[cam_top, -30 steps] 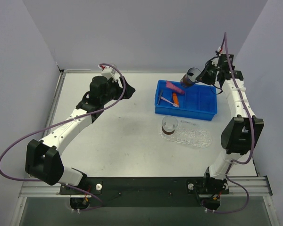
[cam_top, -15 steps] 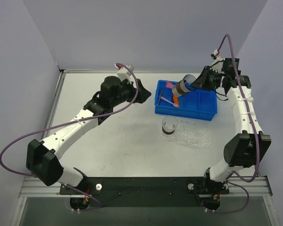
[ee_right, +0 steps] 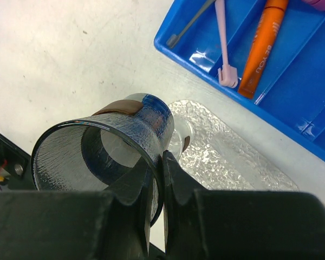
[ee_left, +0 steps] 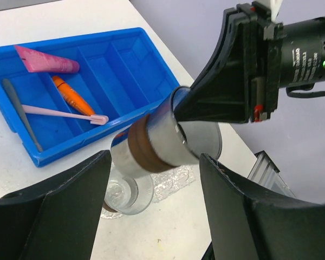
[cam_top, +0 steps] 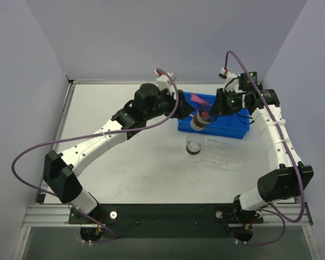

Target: Prepare toiletry sets of a toothbrush and toothpaste on the tray

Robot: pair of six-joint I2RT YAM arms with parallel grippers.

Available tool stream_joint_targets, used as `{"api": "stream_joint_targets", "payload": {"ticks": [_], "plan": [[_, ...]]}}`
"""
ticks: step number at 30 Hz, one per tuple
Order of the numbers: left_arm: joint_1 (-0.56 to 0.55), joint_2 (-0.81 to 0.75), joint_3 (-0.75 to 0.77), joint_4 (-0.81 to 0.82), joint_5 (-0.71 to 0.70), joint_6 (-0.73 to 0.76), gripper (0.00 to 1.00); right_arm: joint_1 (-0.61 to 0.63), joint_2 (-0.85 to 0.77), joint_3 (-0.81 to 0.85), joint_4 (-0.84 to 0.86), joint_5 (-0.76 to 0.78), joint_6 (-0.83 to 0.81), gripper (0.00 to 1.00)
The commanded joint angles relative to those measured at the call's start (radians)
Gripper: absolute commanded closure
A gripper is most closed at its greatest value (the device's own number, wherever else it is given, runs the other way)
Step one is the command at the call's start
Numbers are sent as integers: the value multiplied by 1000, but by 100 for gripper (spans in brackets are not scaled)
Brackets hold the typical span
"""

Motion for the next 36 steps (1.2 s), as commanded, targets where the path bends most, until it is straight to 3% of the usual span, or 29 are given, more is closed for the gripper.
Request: {"api": "stream_joint_targets", "payload": {"ticks": [1,15,22,25,26,32,35,36], "plan": [[-28,22,90,-32,5,20,23,55,-59,22,-45,57,-75,100],[-131,139,268,-300,-155,166,24,191,-92,42,-100,187,-149,100],[-173,188,334,-388,-227,192,30,220,-106,34,-106,224,-164,100],[-182,196,342,-397,-228,187,45,229,-111,33,-108,224,-172,100],[-182,199,344,-400,-230,187,57,229,-111,33,-108,229,-173,100],[-191,212,365,-411,-227,181,96,260,-109,28,-111,287,-170,100],[-193,214,377,-412,-225,169,100,286,-103,39,-111,360,-139,100],[-193,217,382,-414,-228,166,100,293,-100,40,-109,383,-127,95]]}}
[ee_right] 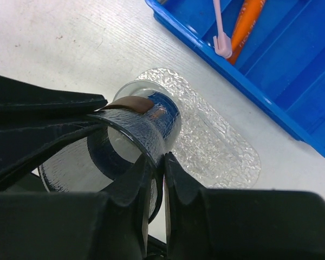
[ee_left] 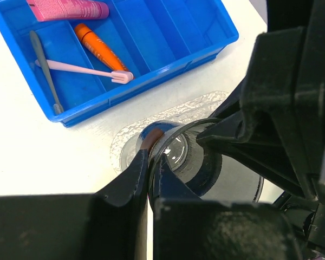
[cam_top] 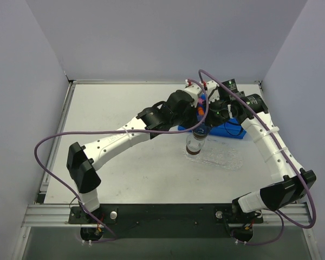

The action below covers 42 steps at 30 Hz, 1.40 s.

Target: Prepare toiletry sets of a toothbrush and toothpaste on the tray

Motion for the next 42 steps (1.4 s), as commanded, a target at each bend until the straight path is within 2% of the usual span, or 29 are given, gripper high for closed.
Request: {"api": "stream_joint_targets", "payload": {"ticks": [1,2,5,8,12,14,19,25,42], "plan": [[-7,-7,73,-25,38,3,100,29,-32,42,26,76,21,93],[-7,-4,79,-33,26,-6,100,32,-31,45,29,96,44,87],[-10,-5,99,-44,-14,-35,100,32,-37,39,45,150,131,79],[-10,-5,97,-53,-51,-63,100,34,-57,16,75,178,214,62],[-8,-7,101,-65,-104,-106,100,36,-87,-4,120,199,309,52],[-10,-8,113,-87,-141,-142,100,36,-95,-10,126,205,343,50],[-10,-22,113,-93,-266,-214,100,52,-106,-38,135,230,418,50],[-7,-57,61,-49,-329,-281,100,74,-109,-70,149,216,474,51],[7,-113,-31,-4,-336,-376,100,106,-35,-67,157,197,532,59]]}}
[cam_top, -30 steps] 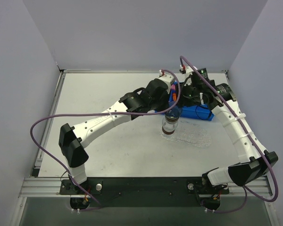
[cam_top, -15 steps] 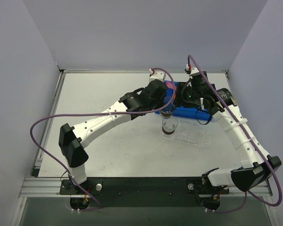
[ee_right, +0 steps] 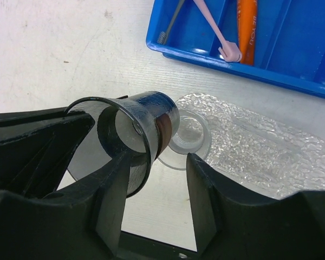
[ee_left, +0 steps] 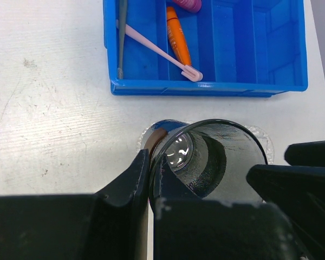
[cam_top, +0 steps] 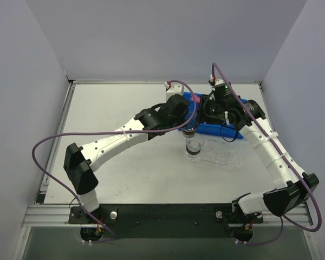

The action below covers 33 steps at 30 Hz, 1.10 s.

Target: Prepare toiletry sets of a toothbrush and toothpaste on the tray

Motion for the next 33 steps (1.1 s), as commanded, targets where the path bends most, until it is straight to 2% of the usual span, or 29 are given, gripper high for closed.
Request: {"api": "stream_joint_targets", "payload": {"ticks": [1,9,12,15,17,18,26,29,30,33], "plan": [[7,-91,8,131,-25,-43,100,27,29,5,9,11,20,59],[7,-100,-6,148,-20,-43,100,62,69,16,10,43,9,64],[5,-99,-9,152,-12,-42,100,67,80,23,9,55,4,73],[5,-100,-13,180,1,-27,100,68,94,28,1,55,4,85],[5,-102,-19,194,12,-17,100,68,101,31,-7,55,4,98],[5,-102,-21,206,26,-7,100,67,101,33,-10,81,4,100],[5,-114,-51,278,95,38,100,64,81,66,-7,95,-2,100],[4,-131,-84,327,115,53,86,59,62,74,10,89,7,100],[4,-137,-94,359,121,56,77,57,54,73,18,91,6,100],[4,-164,-139,420,139,70,65,53,17,47,58,100,4,100]]}}
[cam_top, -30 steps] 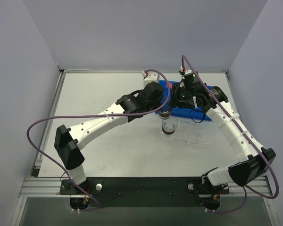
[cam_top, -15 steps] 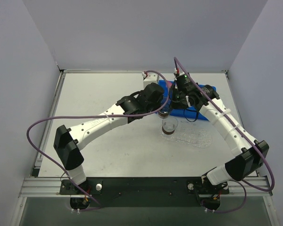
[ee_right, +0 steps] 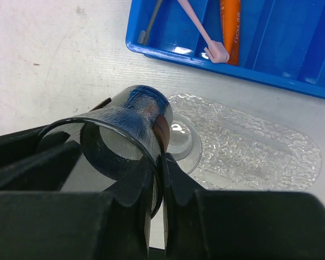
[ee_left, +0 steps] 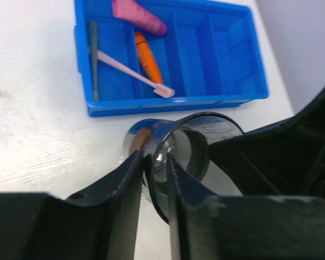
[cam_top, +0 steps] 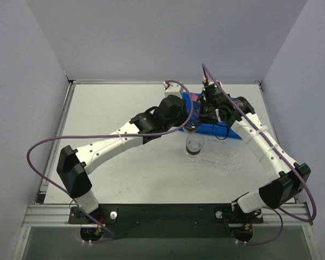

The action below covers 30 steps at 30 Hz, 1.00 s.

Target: Prepare toiletry sets of a toothbrush and toothpaste on the tray

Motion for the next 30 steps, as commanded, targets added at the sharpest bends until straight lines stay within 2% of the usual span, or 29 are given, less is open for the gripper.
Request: {"api": "stream_joint_targets", "payload": {"ticks": [1,5,11,14,16,18,22,25,30], "plan": [[-5,-115,-31,228,87,18,58,-8,-104,13,94,-7,-6,100],[-5,-158,-101,310,113,41,41,-38,-163,-17,119,4,-3,100],[-8,-227,-221,517,178,93,28,-144,-226,-46,122,-45,-1,100],[-4,-259,-271,553,190,145,25,-204,-270,-63,121,-88,-9,100],[10,-279,-287,550,198,168,19,-264,-307,-75,112,-128,-46,100],[35,-288,-301,521,213,174,17,-299,-333,-83,89,-145,-79,100],[157,-311,-353,479,259,113,16,-475,-420,-127,-17,-237,-103,100],[212,-343,-417,490,267,91,16,-592,-491,-205,-71,-289,-147,100],[298,-379,-482,475,291,104,16,-693,-543,-361,-85,-309,-163,100]]}}
